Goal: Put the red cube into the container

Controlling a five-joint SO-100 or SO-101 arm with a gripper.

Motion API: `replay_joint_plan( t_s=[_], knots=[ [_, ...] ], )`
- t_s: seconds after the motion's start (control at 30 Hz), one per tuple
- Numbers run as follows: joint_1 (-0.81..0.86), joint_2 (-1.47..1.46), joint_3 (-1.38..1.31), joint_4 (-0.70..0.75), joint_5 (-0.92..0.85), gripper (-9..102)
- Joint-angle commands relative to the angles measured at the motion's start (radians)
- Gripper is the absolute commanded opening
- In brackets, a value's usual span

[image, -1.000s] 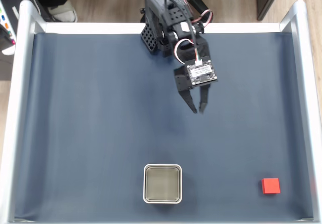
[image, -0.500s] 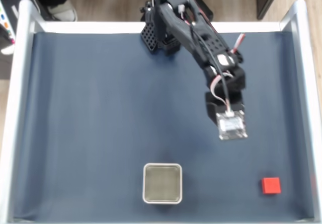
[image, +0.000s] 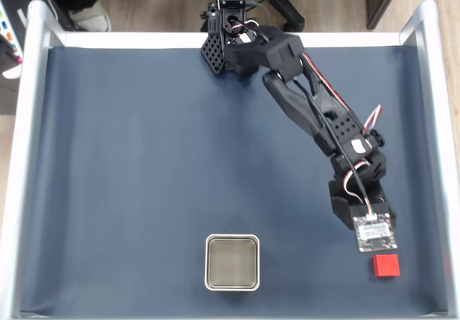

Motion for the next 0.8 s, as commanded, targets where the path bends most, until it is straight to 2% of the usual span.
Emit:
replay_joint_plan(
  t_s=[0.0, 0.2, 0.4, 0.77],
  knots=[
    [-0.026, -0.055, -0.163, 0.0, -0.043, 28],
    [-0.028, -0.16, -0.273, -0.026, -0.167, 27],
    [-0.014, -0.216, -0.29, -0.126, -0.275, 27],
    [0.034, -0.267, -0.342, -0.172, -0.36, 28]
  ],
)
